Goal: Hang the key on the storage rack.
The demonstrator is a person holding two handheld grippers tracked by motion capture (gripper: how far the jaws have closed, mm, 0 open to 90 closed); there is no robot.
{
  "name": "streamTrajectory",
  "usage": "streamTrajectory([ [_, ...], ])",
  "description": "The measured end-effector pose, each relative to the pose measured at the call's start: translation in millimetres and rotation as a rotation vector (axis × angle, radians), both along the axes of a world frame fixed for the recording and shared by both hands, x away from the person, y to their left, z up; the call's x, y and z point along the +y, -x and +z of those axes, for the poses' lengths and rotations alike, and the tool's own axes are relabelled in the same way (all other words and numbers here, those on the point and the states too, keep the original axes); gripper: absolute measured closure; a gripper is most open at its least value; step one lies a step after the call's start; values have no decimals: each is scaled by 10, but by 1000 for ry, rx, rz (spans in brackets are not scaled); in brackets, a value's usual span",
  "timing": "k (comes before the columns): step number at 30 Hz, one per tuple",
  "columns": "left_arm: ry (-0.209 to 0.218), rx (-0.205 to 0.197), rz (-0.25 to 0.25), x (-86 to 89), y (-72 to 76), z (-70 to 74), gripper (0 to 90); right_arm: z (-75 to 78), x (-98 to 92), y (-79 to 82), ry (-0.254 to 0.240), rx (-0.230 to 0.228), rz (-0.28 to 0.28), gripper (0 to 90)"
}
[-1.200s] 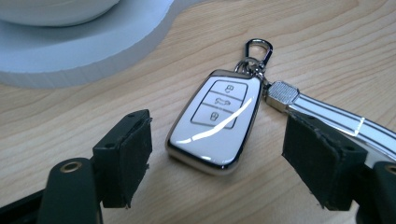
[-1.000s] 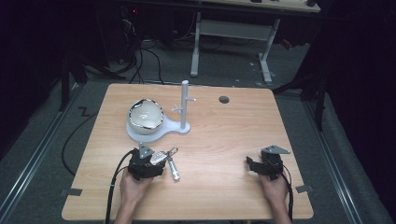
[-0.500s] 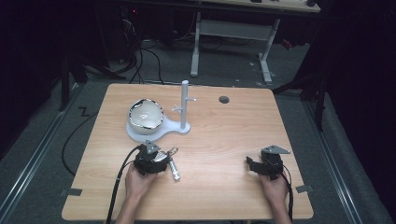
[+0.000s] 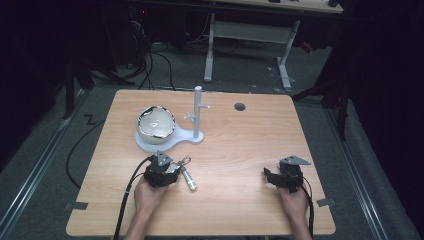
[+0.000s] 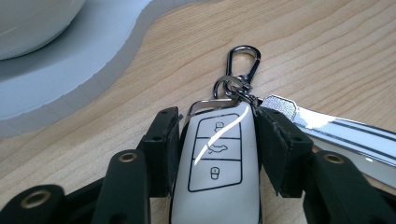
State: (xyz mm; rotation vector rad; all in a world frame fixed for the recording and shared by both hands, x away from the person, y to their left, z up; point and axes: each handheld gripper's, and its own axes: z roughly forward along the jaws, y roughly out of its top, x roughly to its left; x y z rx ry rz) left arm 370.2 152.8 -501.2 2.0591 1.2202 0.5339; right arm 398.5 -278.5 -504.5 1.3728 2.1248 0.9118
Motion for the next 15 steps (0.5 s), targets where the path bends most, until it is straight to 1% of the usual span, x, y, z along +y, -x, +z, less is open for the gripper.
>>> streamTrajectory([
  [3,-12,-5,0,3,7,6,512,0,0,1,0,0,0,292],
  [6,-11,-10,5,8,17,20,515,0,-1,0,0,0,0,292],
  [7,8,-22,7,21,31,51,515,0,-1,0,0,0,0,291],
  [8,8,-22,7,21,31,51,516,0,-1,0,0,0,0,291],
  [9,30,-35,11,40,48,96,516,0,-1,1,0,0,1,292],
  [10,30,-35,11,40,48,96,516,0,-1,1,0,0,1,291],
  [11,41,-41,10,51,60,126,516,0,-1,1,0,0,1,291],
  [12,70,-58,7,79,84,196,516,0,-1,1,0,0,1,292],
  [13,70,-58,7,79,84,196,517,0,-1,1,0,0,1,291],
  [14,93,-68,10,113,105,260,517,0,-2,1,-1,0,1,291],
  [15,93,-68,10,113,105,260,516,0,-2,2,-1,0,2,291],
])
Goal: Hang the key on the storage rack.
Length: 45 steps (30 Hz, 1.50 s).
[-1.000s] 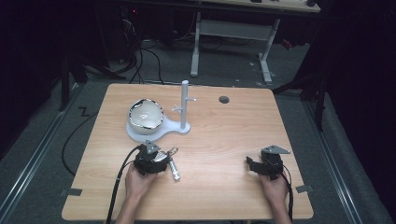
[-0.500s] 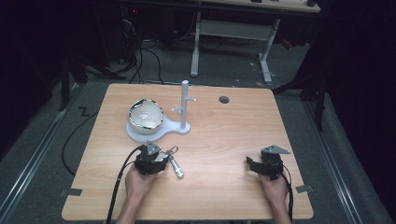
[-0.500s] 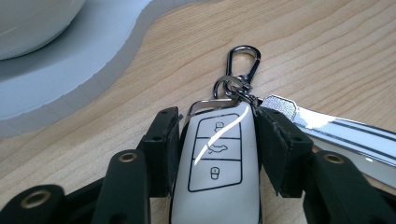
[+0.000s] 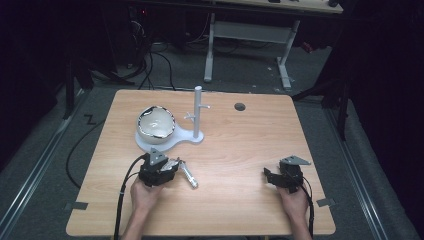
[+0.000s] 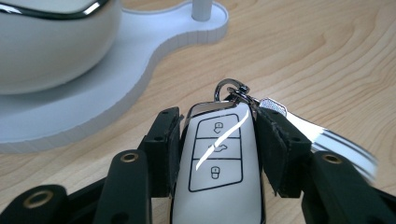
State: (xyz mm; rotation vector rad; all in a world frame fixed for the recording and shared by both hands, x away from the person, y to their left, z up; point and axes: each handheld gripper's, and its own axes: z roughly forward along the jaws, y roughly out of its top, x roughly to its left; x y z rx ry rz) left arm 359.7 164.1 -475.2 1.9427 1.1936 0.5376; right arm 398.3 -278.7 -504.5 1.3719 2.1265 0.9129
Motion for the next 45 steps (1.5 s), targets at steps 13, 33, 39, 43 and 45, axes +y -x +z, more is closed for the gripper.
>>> streamTrajectory([
  [13,52,-103,3,44,70,388,518,0,-6,2,0,0,4,290],
  [33,58,-155,-17,58,-1,648,518,0,-7,2,0,0,6,290],
  [39,61,-159,-27,33,-30,683,518,0,-7,2,0,0,6,290],
  [43,62,-160,-30,21,-50,700,518,0,-7,2,-1,0,6,290],
  [45,62,-163,-31,21,-54,710,518,0,-7,2,-1,0,6,290],
])
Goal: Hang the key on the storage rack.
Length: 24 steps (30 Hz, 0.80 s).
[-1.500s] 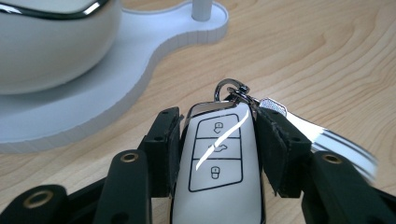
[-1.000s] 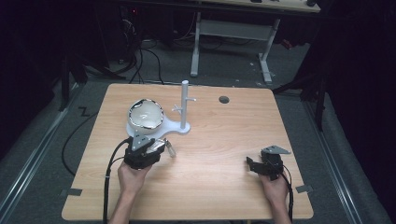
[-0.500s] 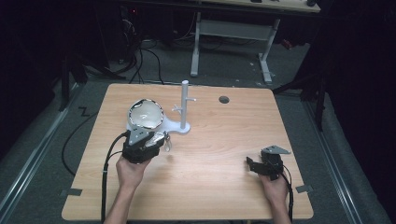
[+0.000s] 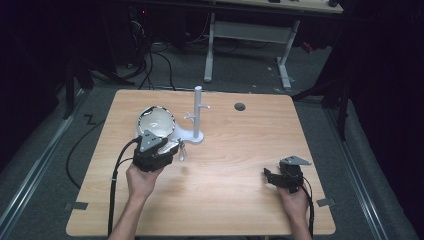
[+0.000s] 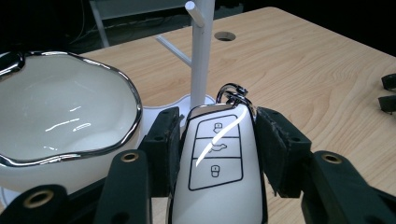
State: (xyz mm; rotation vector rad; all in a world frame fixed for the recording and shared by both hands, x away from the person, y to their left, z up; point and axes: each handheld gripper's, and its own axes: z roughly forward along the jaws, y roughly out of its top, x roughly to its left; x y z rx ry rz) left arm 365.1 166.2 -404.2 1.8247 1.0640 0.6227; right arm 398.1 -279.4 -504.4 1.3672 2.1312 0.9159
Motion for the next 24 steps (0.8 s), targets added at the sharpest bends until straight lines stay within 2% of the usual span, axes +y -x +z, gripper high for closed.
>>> streamTrajectory([
  [5,24,-9,-17,2,-37,88,518,0,0,0,0,0,1,290],
  [10,19,-19,-22,-9,-74,172,518,0,-1,1,-1,1,1,290],
  [24,46,-49,-32,-31,-162,356,518,0,-2,1,-1,1,4,289],
])
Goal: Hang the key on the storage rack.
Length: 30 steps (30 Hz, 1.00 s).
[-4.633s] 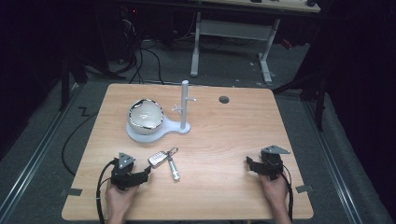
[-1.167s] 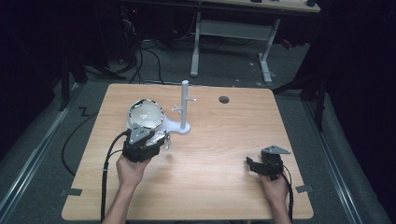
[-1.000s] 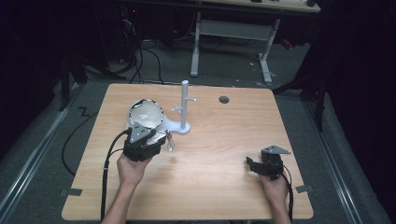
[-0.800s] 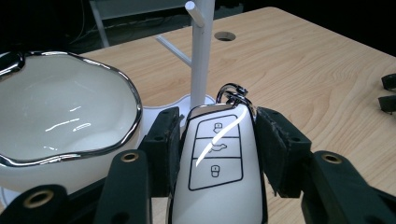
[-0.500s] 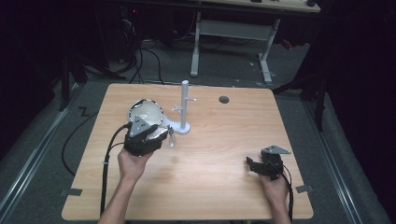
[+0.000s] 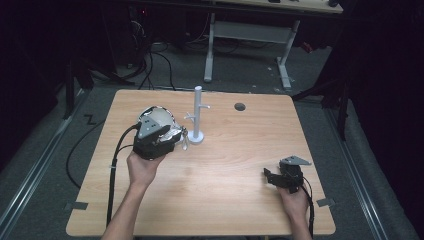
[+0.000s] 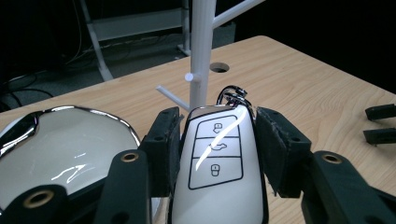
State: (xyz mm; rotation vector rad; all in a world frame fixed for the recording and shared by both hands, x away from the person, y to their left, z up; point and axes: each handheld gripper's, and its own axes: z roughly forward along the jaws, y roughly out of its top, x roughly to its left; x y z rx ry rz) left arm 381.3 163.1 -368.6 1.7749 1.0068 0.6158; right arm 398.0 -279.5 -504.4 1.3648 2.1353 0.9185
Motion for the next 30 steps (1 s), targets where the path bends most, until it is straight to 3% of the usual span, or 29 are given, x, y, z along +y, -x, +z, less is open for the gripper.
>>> streamTrajectory([
  [6,5,9,-4,8,-59,40,518,0,0,0,0,0,0,290],
  [19,64,11,22,92,-238,152,518,0,-1,0,0,0,1,288],
  [25,39,20,18,44,-325,165,518,0,-1,0,0,0,1,289],
  [30,53,28,20,33,-380,151,518,0,-1,0,0,0,1,289],
])
